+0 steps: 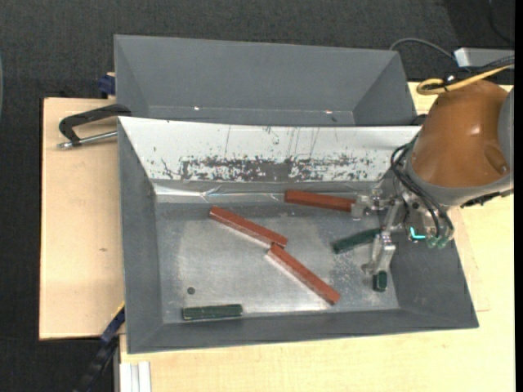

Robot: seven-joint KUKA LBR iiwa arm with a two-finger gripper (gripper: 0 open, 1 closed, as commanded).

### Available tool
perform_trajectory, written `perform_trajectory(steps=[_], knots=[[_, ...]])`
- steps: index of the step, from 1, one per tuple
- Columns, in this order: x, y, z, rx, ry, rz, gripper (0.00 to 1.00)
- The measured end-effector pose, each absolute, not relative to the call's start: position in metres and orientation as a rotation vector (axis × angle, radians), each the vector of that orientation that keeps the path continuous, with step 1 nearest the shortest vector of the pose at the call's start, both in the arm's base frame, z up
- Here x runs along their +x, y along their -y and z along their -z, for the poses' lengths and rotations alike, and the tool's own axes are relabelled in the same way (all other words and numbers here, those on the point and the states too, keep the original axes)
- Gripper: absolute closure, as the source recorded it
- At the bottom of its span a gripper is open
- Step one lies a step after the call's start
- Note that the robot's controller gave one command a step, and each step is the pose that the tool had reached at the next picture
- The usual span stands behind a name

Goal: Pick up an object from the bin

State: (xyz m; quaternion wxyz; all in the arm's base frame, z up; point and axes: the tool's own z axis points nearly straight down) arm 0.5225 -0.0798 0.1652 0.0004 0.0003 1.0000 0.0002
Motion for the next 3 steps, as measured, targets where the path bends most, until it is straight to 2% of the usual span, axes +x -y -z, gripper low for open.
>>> perform_trajectory(steps=[1, 2, 3], knots=[[0.523, 0.08, -0.165, -0.001, -3.14, 0.0, 0.0], [0.551, 0.089, -0.11, -0.124, -3.132, 0.001, 0.0], [0.562, 0.096, -0.069, -0.338, -3.122, -0.002, 0.0]])
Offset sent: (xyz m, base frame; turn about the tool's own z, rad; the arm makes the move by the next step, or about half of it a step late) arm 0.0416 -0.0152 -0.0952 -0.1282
